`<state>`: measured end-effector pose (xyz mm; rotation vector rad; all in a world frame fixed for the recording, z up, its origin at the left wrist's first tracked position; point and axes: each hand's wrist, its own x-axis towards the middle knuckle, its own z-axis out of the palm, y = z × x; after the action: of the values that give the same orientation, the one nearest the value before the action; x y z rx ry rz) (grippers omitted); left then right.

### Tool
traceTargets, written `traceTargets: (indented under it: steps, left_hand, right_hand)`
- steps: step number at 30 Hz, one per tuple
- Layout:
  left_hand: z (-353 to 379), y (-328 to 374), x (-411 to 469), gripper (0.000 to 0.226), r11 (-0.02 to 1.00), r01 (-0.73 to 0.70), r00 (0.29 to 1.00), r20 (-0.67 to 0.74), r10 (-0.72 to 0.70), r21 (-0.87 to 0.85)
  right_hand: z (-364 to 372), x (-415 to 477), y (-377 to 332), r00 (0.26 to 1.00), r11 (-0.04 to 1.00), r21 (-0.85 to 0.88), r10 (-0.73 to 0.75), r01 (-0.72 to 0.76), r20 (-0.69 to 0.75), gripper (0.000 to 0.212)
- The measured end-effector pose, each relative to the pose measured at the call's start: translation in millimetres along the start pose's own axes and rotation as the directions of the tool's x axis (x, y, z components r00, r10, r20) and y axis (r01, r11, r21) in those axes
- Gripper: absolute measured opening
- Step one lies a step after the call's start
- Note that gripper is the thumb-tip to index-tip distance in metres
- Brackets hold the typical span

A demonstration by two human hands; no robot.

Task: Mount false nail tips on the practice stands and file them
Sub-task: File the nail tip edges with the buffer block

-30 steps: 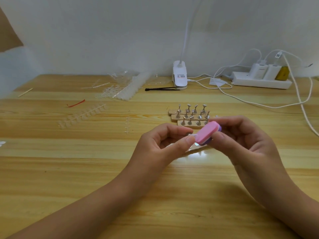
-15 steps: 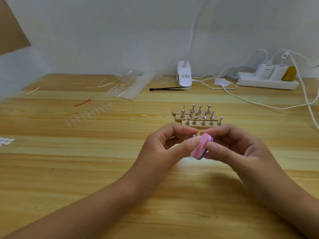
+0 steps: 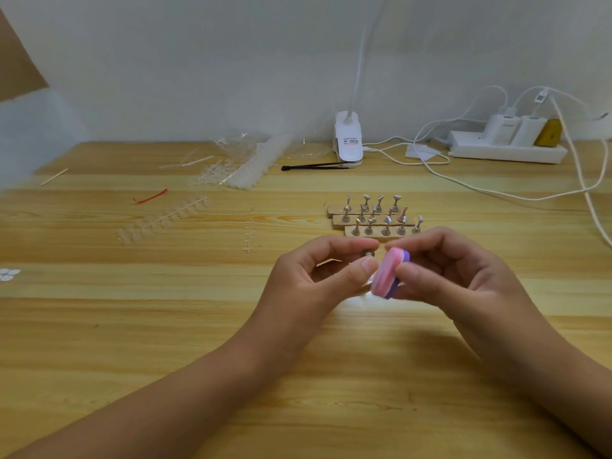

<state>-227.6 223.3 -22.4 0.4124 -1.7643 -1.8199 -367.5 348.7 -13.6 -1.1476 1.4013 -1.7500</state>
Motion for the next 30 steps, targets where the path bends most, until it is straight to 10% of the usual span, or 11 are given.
traceTargets:
  steps: [30]
  left_hand:
    - [0.6,-0.2,-1.3,0.022,1.0,0.005,0.999,-0.034,-0.005,-0.005]
  right_hand:
    - [2.3,-0.8,-3.2,0.997,0.998,0.037,-0.044,0.046,-0.058,0.022]
